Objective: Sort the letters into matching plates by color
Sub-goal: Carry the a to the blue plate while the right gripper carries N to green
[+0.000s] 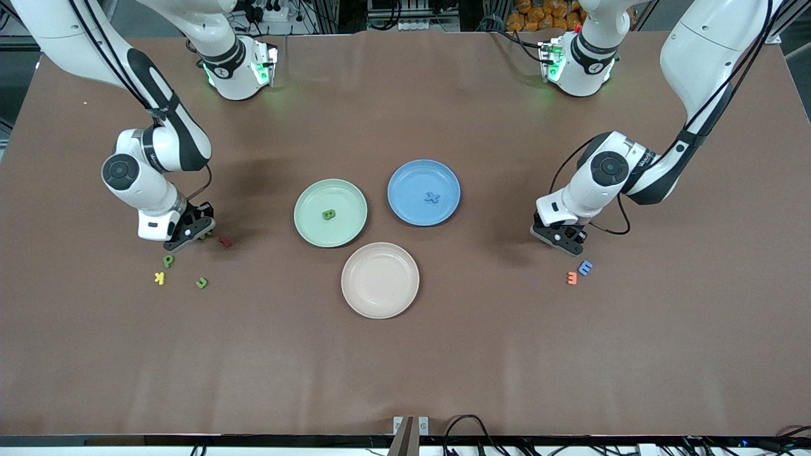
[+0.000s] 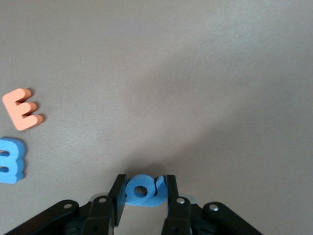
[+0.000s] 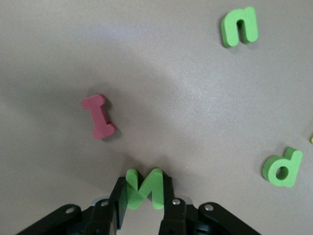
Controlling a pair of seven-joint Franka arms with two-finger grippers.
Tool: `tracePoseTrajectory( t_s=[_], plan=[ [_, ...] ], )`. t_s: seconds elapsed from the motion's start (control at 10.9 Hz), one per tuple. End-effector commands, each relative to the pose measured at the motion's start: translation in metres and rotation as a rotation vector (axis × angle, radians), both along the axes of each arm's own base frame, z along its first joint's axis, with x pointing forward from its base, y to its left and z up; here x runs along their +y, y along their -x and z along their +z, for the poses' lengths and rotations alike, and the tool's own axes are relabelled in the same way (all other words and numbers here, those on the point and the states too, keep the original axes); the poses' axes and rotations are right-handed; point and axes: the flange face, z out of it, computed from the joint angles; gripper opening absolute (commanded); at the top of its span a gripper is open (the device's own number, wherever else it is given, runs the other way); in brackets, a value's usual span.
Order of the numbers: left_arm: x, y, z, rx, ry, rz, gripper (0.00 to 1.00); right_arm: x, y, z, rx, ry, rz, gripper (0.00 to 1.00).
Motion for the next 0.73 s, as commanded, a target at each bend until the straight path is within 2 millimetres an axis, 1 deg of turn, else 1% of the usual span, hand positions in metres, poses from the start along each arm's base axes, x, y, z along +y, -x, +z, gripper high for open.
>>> tracePoseTrajectory(
  t_s=[0.0,0.09,0.27,0.37,0.55,0.64],
  plan=[
    [-0.034,-0.001,0.017,0.008,-0.015,0.059,0.00,-0.003,0.000,0.018,0.027,0.015,-0.116,0.20],
    [-0.046,-0.001,0.022,0.013,-0.016,0.088,0.00,-0.004,0.000,0.026,0.031,0.021,-0.160,0.20],
    [-0.067,0.001,0.030,0.015,-0.013,0.125,0.00,-0.003,0.000,0.033,0.042,0.027,-0.220,0.20],
    [-0.081,0.004,0.033,0.019,-0.015,0.152,0.00,-0.002,0.001,0.037,0.048,0.014,-0.258,0.20],
    [-0.120,0.011,0.043,0.027,-0.009,0.198,0.00,0.008,-0.002,0.043,0.054,-0.035,-0.324,0.19],
    [-0.135,0.015,0.047,0.029,-0.008,0.205,0.00,0.011,-0.001,0.044,0.064,-0.050,-0.361,0.18]
  ],
)
